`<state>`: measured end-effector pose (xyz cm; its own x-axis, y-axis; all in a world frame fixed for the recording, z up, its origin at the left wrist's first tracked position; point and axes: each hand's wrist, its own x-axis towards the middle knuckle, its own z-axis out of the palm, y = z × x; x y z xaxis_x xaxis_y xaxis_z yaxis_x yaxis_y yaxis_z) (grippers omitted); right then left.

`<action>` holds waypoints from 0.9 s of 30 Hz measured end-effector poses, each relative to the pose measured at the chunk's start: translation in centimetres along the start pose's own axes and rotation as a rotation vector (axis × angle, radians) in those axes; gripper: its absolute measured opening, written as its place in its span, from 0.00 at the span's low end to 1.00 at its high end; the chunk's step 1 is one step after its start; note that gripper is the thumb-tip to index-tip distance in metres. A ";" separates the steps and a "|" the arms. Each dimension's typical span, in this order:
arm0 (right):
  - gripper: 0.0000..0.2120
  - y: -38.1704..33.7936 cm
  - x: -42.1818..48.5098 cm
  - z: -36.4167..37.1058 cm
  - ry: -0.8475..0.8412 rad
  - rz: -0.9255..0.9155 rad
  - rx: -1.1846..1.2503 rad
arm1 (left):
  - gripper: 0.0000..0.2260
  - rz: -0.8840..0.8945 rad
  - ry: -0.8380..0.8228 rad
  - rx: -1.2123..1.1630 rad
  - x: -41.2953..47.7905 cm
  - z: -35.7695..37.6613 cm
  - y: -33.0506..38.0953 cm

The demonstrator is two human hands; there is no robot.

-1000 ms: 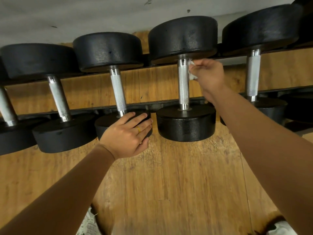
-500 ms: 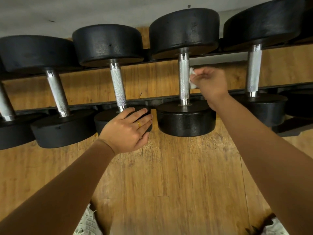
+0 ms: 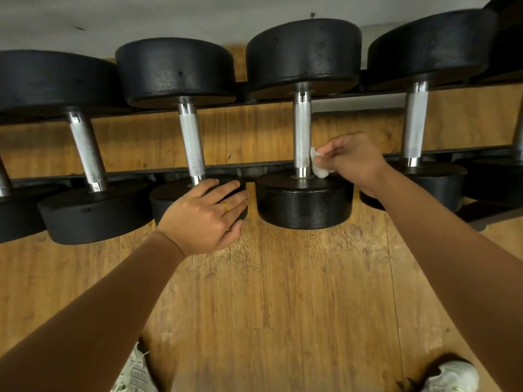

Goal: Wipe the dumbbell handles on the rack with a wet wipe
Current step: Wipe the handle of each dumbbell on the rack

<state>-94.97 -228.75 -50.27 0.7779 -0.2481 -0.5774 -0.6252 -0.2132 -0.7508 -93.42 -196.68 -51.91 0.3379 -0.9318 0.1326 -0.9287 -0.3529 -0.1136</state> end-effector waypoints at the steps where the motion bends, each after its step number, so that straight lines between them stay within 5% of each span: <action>1: 0.08 -0.1 0.0 0.0 0.002 0.004 0.002 | 0.18 -0.001 0.000 0.001 0.0 0.0 0.0; 6: 0.06 -0.6 1.5 1.0 0.085 0.068 0.143 | 0.18 -0.007 0.003 0.003 0.0 0.0 0.1; 13: 0.11 -3.4 6.2 1.2 0.066 0.100 0.769 | 0.18 -0.005 0.006 0.010 0.0 0.1 0.0; 20: 0.14 -0.7 4.9 1.8 -0.019 0.229 0.745 | 0.19 -0.008 -0.010 -0.003 -0.1 0.1 0.1; 27: 0.17 -2.4 6.3 1.6 0.032 0.139 0.736 | 0.19 0.000 -0.017 0.006 0.0 0.0 0.0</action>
<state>-88.51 -228.29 -52.65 0.6855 -0.2560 -0.6816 -0.5053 0.5066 -0.6985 -93.46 -196.64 -51.90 0.3409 -0.9329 0.1159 -0.9276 -0.3538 -0.1199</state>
